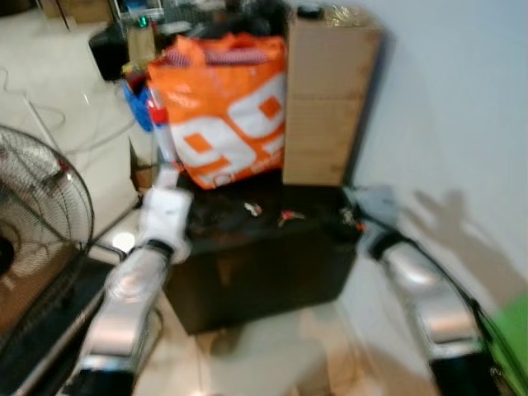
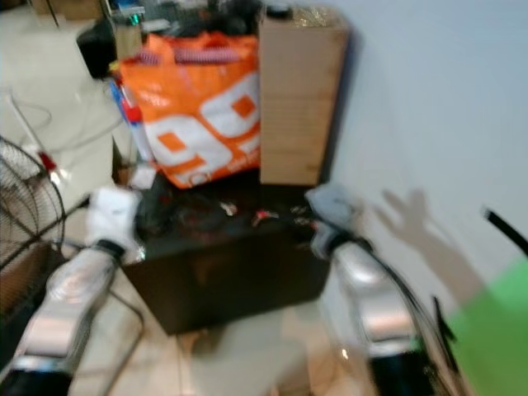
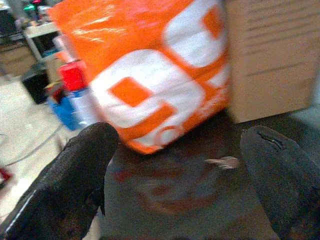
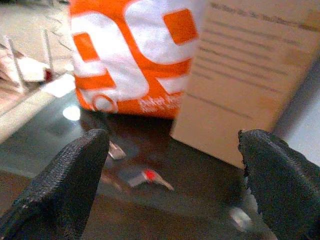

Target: Hang keys on a hook

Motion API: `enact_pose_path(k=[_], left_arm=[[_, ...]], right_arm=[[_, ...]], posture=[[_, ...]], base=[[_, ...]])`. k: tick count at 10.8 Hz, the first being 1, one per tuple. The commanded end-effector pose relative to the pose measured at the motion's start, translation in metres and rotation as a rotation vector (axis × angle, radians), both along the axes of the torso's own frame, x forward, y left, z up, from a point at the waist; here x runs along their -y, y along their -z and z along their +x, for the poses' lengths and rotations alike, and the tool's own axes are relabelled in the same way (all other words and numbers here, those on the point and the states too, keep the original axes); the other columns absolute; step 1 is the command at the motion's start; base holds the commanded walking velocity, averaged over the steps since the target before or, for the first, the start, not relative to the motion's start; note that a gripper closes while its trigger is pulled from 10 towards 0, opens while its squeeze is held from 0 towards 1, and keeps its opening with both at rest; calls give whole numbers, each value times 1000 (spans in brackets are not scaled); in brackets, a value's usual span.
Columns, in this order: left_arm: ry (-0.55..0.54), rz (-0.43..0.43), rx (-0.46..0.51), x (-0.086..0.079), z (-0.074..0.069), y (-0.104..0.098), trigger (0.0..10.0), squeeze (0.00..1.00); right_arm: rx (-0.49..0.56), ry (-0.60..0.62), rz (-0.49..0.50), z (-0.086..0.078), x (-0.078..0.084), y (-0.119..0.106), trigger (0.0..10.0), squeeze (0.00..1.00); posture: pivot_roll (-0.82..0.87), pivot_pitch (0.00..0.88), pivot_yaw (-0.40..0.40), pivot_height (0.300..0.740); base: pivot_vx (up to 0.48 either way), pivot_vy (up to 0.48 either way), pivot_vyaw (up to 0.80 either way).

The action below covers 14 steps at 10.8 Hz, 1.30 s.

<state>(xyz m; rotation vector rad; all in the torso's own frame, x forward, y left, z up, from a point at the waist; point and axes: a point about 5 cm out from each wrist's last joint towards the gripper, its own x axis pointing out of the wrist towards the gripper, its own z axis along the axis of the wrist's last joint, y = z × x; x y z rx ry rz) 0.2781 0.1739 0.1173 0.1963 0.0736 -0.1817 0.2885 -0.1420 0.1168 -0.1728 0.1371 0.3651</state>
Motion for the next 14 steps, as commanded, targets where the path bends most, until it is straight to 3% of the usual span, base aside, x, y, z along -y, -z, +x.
enact_pose_path(k=[1, 9, 11, 13, 14], left_arm=[[28, -10, 26, 9, 3, -7, 10000, 0], [40, 13, 18, 3, 4, -7, 10000, 0], [59, 15, 3, 8, 2, -4, 10000, 0], [205, 42, -91, 20, -7, 11, 10000, 0], [232, 47, -99, 21, -7, 11, 10000, 0]], right_arm=[[0, 55, 2, 0, 16, -1, 10000, 1000], [-23, 108, -11, 3, 23, 2, 10000, 1000], [-91, 17, -87, 2, 19, 11, 10000, 1000], [-241, -54, -141, 0, 17, 33, 10000, 1000], [-270, -87, -93, 2, 9, 38, 10000, 753]], posture=[[-62, 0, 58, 740], [-50, 0, 51, 740], [-45, 0, 45, 740], [-33, 0, 35, 740], [-34, 0, 35, 740]], base=[[398, 0, 0], [375, 0, 0], [317, 0, 0], [0, 0, 0], [0, 0, 0]])
